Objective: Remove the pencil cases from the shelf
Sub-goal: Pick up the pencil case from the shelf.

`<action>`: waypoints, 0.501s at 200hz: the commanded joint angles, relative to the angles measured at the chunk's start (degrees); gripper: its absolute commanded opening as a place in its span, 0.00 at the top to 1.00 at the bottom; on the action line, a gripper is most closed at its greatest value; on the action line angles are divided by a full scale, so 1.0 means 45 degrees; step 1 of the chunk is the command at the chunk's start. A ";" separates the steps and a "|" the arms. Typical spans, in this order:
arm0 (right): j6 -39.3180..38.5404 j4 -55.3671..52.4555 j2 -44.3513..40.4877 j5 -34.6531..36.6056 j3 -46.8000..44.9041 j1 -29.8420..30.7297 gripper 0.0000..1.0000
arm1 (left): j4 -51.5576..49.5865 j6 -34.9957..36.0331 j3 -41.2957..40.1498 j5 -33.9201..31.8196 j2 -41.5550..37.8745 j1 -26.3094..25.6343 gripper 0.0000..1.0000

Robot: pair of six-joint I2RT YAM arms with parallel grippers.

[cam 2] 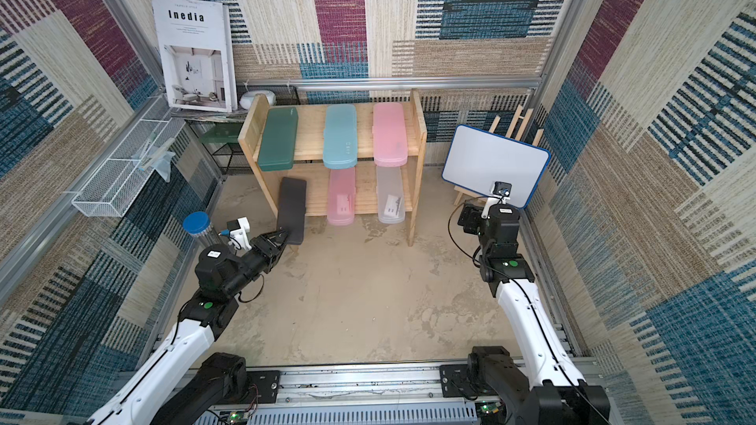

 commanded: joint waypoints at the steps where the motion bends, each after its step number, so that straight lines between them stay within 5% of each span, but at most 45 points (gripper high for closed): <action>1: 0.0301 -0.0873 -0.0589 -0.1035 0.0293 0.0489 0.09 | -0.1452 0.2288 -0.0627 -0.0734 -0.1479 -0.0273 0.84; 46: 0.2154 -0.1649 -0.1606 -0.3675 0.0080 0.2307 0.01 | -0.2179 0.4980 -0.2944 -0.1115 -0.5546 -0.0880 0.86; 100: 0.5342 0.1401 -0.0253 -0.5726 -0.0478 0.6435 0.01 | -0.3443 0.7161 -0.3840 -0.1712 -0.8078 -0.1794 0.89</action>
